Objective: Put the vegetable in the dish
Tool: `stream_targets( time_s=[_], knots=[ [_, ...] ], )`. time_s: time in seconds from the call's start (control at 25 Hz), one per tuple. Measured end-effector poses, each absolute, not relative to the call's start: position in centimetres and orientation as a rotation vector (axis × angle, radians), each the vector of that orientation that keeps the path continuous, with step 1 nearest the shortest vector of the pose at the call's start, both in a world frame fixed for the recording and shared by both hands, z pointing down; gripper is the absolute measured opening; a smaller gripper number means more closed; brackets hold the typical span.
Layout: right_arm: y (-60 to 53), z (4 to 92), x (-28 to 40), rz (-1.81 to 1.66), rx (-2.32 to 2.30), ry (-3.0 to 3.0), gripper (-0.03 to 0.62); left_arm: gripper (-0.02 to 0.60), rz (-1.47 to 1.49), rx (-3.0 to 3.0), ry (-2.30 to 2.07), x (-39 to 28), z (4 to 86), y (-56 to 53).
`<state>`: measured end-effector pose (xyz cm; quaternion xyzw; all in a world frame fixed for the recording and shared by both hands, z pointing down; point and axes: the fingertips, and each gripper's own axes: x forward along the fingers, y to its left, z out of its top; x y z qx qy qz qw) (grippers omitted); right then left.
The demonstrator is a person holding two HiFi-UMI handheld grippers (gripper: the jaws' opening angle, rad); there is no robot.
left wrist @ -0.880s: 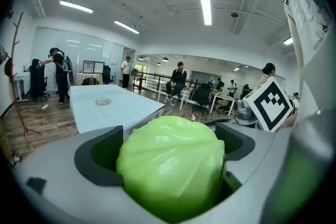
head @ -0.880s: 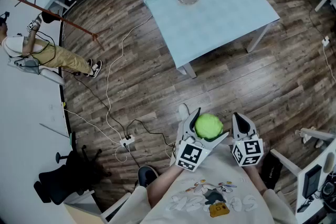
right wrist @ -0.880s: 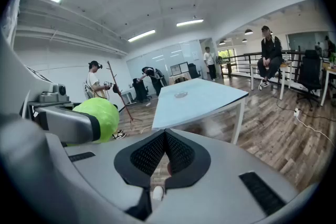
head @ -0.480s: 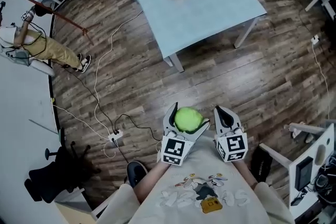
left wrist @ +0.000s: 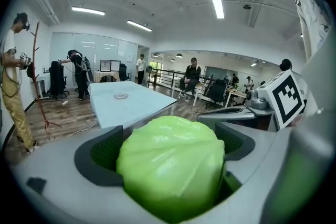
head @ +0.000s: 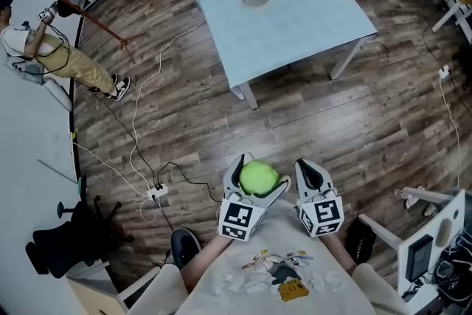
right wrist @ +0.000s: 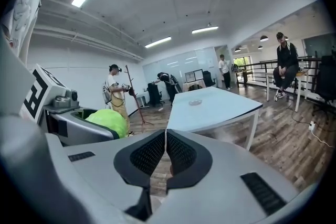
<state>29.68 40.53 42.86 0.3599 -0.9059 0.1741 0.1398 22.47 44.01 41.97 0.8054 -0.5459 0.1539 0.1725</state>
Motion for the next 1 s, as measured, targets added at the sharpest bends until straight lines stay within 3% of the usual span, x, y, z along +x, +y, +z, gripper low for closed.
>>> stream_targets(
  time_s=[0.44, 0.72, 1.0],
  knots=[
    [34.2, 44.0, 26.8, 0.581, 1.120, -2.508, 0.018, 0.552, 0.395, 2.267, -1.472, 17.6, 43.3, 37.9],
    [28.6, 41.0, 18.4, 0.510, 1.109, -2.538, 0.018, 0.552, 0.230, 2.265, -1.537, 8.7, 40.5, 30.1],
    [24.0, 40.5, 10.7, 0.445, 1.148, -2.516, 0.018, 0.552, 0.303, 2.455, -1.401, 3.4, 39.7, 26.9]
  ],
)
